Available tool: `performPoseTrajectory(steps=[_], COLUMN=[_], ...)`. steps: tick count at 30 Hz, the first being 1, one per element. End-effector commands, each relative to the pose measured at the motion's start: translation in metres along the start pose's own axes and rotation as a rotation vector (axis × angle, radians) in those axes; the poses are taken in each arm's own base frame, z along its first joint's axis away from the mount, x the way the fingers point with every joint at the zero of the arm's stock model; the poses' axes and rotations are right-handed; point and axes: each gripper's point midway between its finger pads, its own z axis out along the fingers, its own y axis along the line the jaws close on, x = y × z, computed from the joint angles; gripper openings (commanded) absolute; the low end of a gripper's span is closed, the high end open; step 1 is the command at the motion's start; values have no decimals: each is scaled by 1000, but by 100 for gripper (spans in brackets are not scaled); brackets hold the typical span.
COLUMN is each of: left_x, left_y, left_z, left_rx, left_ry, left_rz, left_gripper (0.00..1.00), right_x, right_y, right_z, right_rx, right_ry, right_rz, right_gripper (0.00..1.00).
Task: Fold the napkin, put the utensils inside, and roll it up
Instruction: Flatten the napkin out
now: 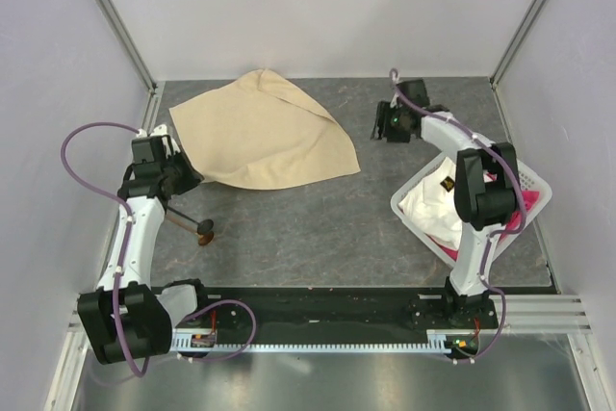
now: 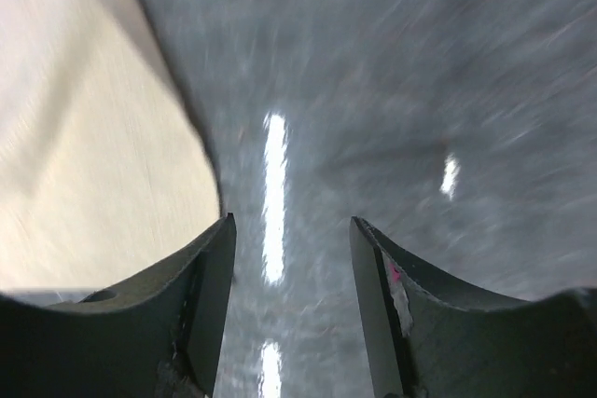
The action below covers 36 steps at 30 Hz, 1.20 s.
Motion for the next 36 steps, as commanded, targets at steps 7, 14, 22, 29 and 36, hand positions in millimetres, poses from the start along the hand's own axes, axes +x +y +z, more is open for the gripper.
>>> performPoseTrajectory(steps=[7,14,22,29,36], left_x=[-7,-6,-7,-6,-6], left_y=[-11,-11,-12,-12,-12], left_z=[-4,-4,-4,-4,-5], left_rx=[62,65,67,71,73], left_ry=[-7,-5,-7,-4,-5], left_rz=[46,47,50,49,49], left_gripper=[2,2,2,2,2], right_x=[89,105,108,110,118], right_y=[46,42,45,56,55], right_z=[-13,-3,6,13,22], right_rx=[90,164,157,129,135], right_ry=[139,171,181,182,205], right_rz=[-206,-249,-255,-248,-253], right_gripper=[62,60,57,56,51])
